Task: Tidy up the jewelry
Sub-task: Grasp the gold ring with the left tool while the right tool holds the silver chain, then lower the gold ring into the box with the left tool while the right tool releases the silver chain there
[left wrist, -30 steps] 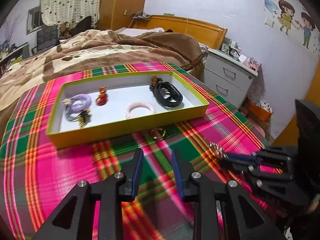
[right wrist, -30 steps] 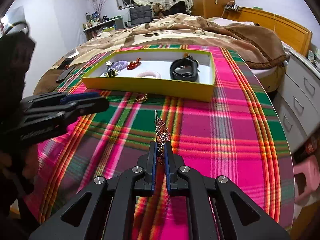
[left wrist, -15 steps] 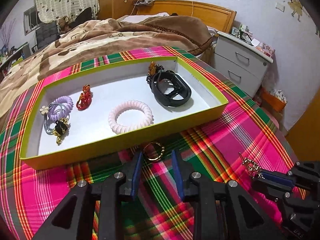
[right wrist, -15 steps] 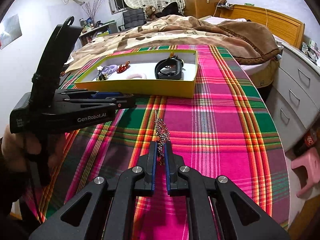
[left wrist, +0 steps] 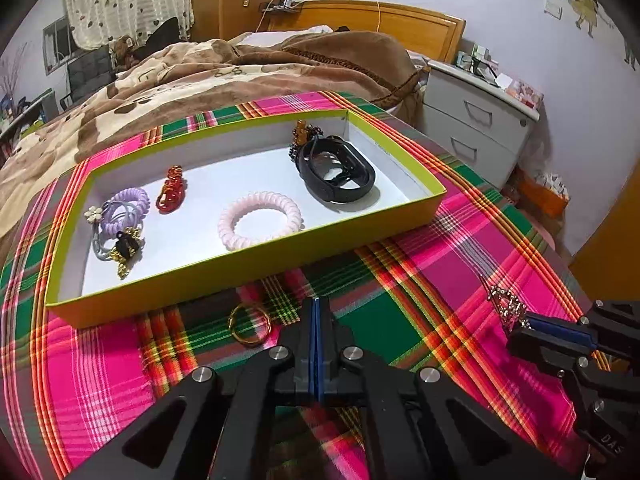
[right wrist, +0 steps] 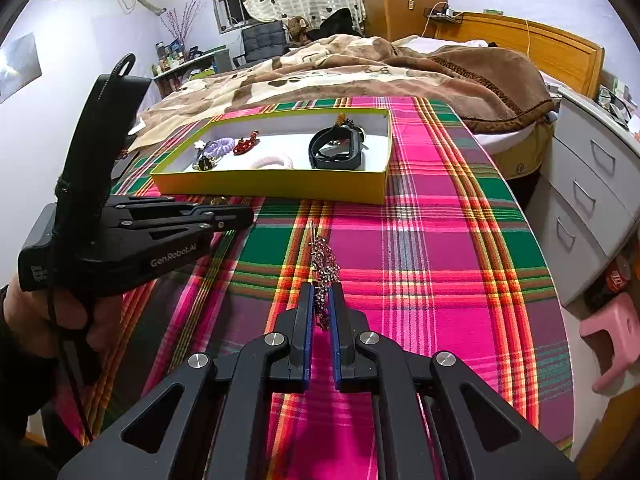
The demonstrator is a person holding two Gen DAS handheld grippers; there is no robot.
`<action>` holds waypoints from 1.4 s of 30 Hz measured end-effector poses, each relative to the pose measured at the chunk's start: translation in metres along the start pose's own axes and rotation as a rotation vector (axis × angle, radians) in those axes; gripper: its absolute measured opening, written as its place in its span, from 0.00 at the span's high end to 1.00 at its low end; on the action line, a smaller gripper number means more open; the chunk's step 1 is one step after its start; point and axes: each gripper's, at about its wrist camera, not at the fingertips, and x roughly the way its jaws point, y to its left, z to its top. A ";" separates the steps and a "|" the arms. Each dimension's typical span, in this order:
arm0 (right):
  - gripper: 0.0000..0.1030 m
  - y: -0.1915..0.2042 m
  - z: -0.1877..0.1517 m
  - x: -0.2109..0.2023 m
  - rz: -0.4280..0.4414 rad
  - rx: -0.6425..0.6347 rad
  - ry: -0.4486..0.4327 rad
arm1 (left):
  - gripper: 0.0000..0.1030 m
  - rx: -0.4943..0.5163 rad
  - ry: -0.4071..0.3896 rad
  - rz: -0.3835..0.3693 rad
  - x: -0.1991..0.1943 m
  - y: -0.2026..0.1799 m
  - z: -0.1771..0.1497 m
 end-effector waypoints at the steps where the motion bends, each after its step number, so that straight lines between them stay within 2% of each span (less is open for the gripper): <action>1: 0.93 0.001 0.000 0.000 0.000 0.000 0.000 | 1.00 0.000 -0.003 -0.003 -0.001 0.001 -0.001; 13: 0.93 0.001 -0.001 -0.002 0.001 0.000 -0.004 | 1.00 -0.057 -0.057 -0.026 -0.026 0.024 -0.012; 15: 0.93 0.002 -0.001 -0.002 0.001 0.000 -0.001 | 0.88 -0.067 -0.061 -0.002 -0.027 0.030 -0.012; 16: 0.93 0.002 -0.001 -0.002 0.000 0.001 -0.001 | 0.78 -0.068 -0.058 0.007 -0.026 0.032 -0.011; 17: 0.93 0.002 0.000 -0.002 0.001 0.001 0.000 | 0.72 -0.069 -0.055 0.010 -0.025 0.033 -0.011; 23: 0.93 0.002 0.001 -0.002 0.005 -0.002 -0.001 | 0.72 -0.045 0.006 0.047 -0.007 0.029 -0.006; 28: 0.93 0.002 0.001 -0.003 0.004 -0.003 -0.001 | 0.72 0.011 0.016 0.083 0.001 0.017 0.000; 30: 0.93 0.002 0.000 -0.003 0.004 -0.003 -0.002 | 0.75 0.032 0.015 0.098 0.002 0.013 -0.001; 31: 0.93 0.002 0.001 -0.004 0.003 -0.003 -0.003 | 0.78 0.042 0.016 0.093 0.001 0.011 -0.001; 37: 0.93 0.004 0.001 -0.008 -0.002 -0.004 -0.013 | 0.78 0.035 0.009 0.059 -0.006 0.012 -0.007; 42: 0.93 0.006 0.005 -0.012 -0.002 -0.003 -0.026 | 0.78 0.021 -0.028 0.029 -0.025 0.015 -0.014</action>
